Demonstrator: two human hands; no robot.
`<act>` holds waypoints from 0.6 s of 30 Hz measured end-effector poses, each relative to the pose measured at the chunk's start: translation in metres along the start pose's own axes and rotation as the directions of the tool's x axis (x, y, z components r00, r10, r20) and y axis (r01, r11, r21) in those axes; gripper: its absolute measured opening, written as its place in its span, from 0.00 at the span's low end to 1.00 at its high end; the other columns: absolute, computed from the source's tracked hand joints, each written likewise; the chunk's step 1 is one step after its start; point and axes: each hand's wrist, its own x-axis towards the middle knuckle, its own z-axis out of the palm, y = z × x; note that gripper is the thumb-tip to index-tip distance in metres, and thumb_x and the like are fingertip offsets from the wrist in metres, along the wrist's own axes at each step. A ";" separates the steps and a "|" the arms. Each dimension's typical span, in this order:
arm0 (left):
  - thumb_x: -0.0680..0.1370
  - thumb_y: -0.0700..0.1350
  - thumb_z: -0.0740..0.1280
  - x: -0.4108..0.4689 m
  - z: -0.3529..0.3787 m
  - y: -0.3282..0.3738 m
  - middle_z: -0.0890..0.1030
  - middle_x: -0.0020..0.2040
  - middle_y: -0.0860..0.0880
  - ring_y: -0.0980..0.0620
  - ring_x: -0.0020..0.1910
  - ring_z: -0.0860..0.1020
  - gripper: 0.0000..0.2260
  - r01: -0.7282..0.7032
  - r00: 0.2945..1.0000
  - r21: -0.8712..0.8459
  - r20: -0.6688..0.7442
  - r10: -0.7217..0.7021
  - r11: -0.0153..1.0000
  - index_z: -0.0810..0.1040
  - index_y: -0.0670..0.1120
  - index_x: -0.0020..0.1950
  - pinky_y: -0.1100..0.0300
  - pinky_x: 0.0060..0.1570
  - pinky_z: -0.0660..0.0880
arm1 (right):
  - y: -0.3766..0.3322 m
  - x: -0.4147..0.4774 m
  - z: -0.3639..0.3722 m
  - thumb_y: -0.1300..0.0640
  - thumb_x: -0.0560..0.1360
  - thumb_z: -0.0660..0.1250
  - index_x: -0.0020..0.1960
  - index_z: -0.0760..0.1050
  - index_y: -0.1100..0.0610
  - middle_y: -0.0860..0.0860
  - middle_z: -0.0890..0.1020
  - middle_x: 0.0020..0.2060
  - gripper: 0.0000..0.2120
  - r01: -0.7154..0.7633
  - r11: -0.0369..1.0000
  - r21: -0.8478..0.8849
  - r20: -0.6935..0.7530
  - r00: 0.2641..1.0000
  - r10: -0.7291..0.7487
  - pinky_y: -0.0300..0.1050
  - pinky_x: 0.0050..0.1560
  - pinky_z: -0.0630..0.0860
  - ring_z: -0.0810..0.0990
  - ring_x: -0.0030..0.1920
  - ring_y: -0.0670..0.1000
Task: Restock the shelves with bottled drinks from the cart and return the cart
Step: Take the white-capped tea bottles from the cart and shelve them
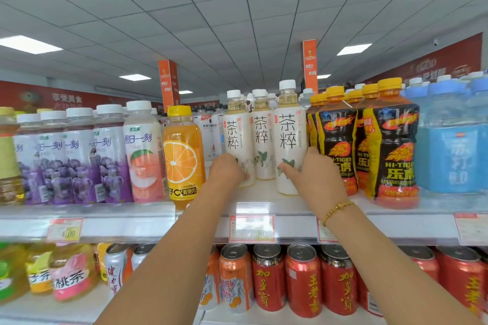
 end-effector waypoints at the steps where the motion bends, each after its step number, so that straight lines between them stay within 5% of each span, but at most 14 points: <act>1: 0.72 0.47 0.73 0.002 0.002 0.000 0.78 0.58 0.42 0.44 0.57 0.77 0.21 0.000 1.000 -0.006 -0.005 0.000 1.000 0.73 0.38 0.60 0.56 0.53 0.74 | 0.001 -0.001 0.000 0.44 0.73 0.67 0.54 0.70 0.62 0.57 0.81 0.47 0.22 0.004 1.000 0.001 -0.003 1.000 -0.004 0.45 0.40 0.76 0.81 0.46 0.55; 15: 0.75 0.49 0.70 0.013 0.006 -0.004 0.79 0.57 0.42 0.44 0.56 0.77 0.18 -0.022 0.999 -0.013 0.024 0.022 1.000 0.74 0.38 0.59 0.59 0.46 0.70 | 0.006 0.000 0.004 0.43 0.72 0.68 0.55 0.73 0.61 0.55 0.82 0.47 0.23 -0.002 0.999 0.041 -0.036 0.999 0.003 0.49 0.44 0.80 0.81 0.47 0.54; 18: 0.74 0.49 0.71 -0.001 -0.001 -0.004 0.80 0.49 0.45 0.47 0.49 0.77 0.14 -0.085 0.996 -0.061 -0.029 0.083 0.995 0.75 0.41 0.52 0.62 0.39 0.70 | 0.005 -0.001 0.002 0.42 0.72 0.67 0.53 0.74 0.61 0.56 0.82 0.47 0.22 -0.001 1.000 0.021 -0.039 0.999 0.002 0.47 0.43 0.79 0.81 0.46 0.54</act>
